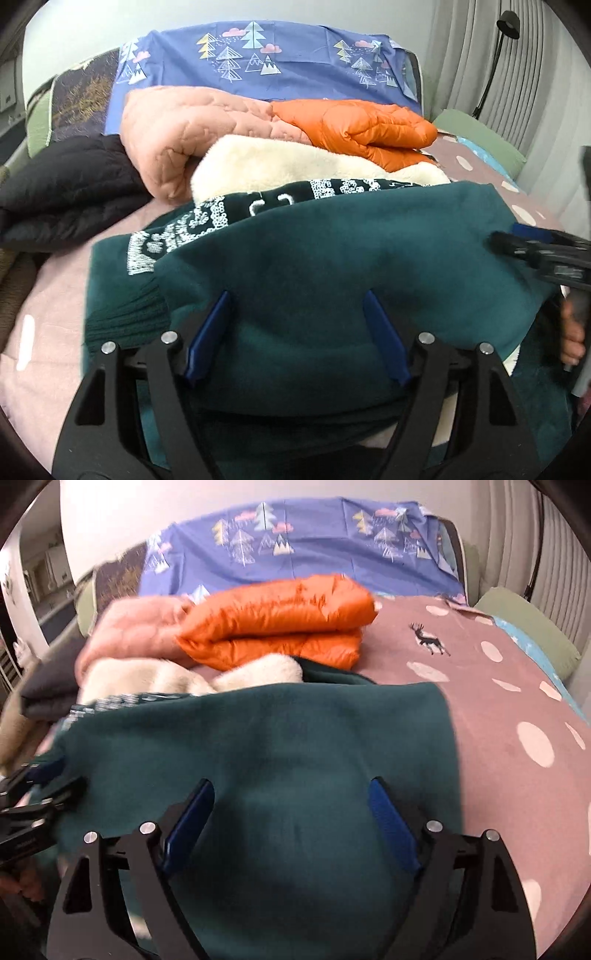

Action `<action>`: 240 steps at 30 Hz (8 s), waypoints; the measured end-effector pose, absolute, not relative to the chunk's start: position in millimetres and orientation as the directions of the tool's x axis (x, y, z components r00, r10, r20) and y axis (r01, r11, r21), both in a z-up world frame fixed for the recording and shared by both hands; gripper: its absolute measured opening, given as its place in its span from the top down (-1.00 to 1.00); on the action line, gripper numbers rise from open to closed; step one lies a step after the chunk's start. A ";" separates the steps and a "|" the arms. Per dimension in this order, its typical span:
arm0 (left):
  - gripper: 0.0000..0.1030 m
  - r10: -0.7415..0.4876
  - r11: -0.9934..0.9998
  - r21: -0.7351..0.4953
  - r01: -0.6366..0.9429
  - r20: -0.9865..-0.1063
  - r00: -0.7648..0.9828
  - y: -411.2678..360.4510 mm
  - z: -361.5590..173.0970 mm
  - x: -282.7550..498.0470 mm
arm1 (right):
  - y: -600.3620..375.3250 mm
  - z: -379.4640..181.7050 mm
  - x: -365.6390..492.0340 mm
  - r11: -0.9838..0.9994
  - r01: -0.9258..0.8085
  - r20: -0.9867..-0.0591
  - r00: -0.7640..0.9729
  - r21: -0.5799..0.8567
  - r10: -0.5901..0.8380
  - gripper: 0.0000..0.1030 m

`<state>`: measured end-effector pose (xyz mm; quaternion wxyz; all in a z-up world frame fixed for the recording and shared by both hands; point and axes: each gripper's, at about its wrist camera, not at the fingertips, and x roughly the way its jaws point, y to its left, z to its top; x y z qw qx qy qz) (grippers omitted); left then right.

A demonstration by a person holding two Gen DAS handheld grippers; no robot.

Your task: Fold large clothes

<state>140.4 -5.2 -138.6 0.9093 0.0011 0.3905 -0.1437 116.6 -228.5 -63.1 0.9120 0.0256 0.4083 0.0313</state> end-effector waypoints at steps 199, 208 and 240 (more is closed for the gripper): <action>0.29 -0.190 0.982 -0.106 0.159 -0.624 0.758 82.4 -78.3 81.4 | -277.6 -28.3 96.4 0.999 0.013 -0.646 0.763 0.051 0.023 0.40; -0.33 -0.208 0.976 -0.095 0.197 -0.684 0.699 42.4 -123.2 127.5 | -245.0 -99.4 140.1 0.997 0.009 -0.722 0.689 -0.076 -0.061 0.13; -0.57 -0.206 0.978 -0.117 0.173 -0.674 0.709 25.2 -137.4 150.1 | -174.9 -98.8 152.8 0.994 -0.108 -0.739 0.672 -0.032 0.049 -0.37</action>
